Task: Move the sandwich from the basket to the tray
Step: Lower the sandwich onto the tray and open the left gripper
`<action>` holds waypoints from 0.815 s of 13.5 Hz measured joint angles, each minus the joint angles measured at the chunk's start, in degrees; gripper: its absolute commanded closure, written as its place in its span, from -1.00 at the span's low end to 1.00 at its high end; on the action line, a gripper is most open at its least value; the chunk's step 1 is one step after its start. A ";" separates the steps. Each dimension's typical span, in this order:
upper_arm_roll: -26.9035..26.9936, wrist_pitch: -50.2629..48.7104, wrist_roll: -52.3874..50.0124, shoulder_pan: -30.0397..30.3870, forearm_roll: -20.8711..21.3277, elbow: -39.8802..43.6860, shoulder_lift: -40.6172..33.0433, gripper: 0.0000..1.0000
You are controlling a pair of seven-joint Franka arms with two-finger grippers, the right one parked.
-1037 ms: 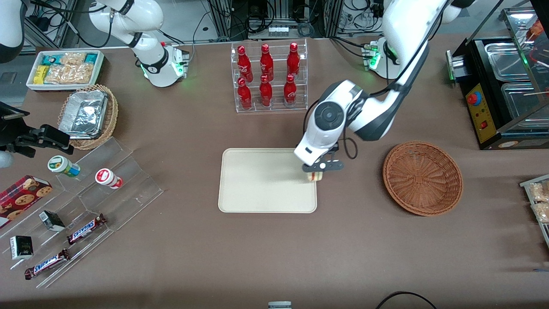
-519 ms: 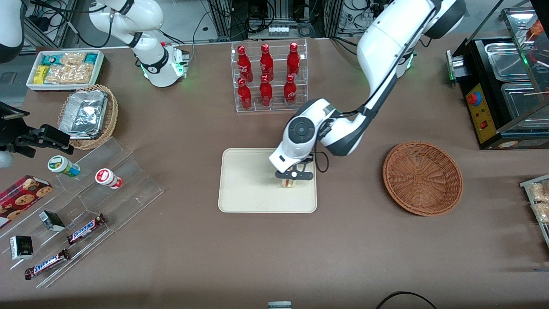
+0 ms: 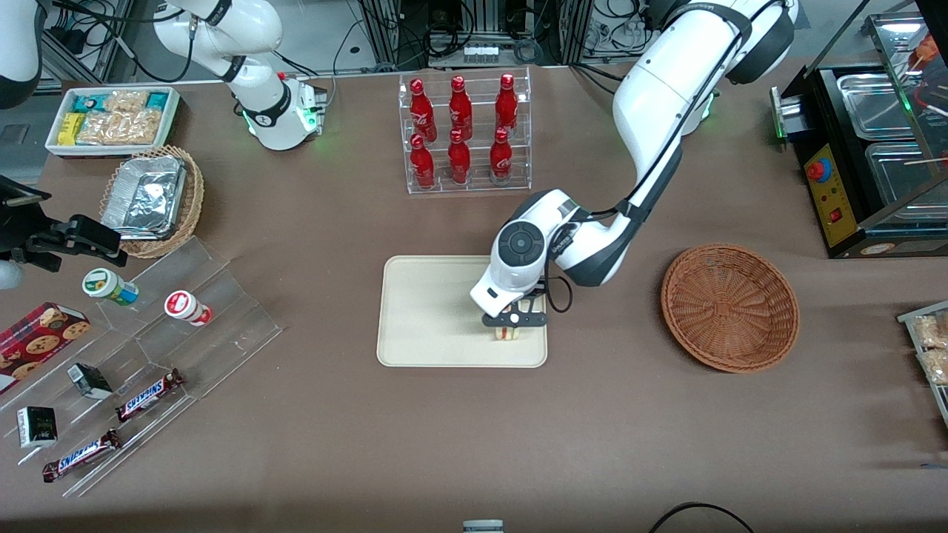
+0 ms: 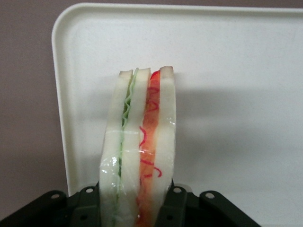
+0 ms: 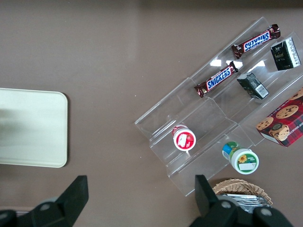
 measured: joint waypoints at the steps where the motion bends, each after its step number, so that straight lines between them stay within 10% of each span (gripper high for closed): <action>1: 0.11 0.00 -0.07 0.00 0.00 0.37 0.37 0.04; 5: 0.11 0.01 -0.18 -0.08 0.01 1.23 1.32 -0.05; 11: 0.12 -0.32 -0.53 -0.04 0.25 3.35 2.27 -1.00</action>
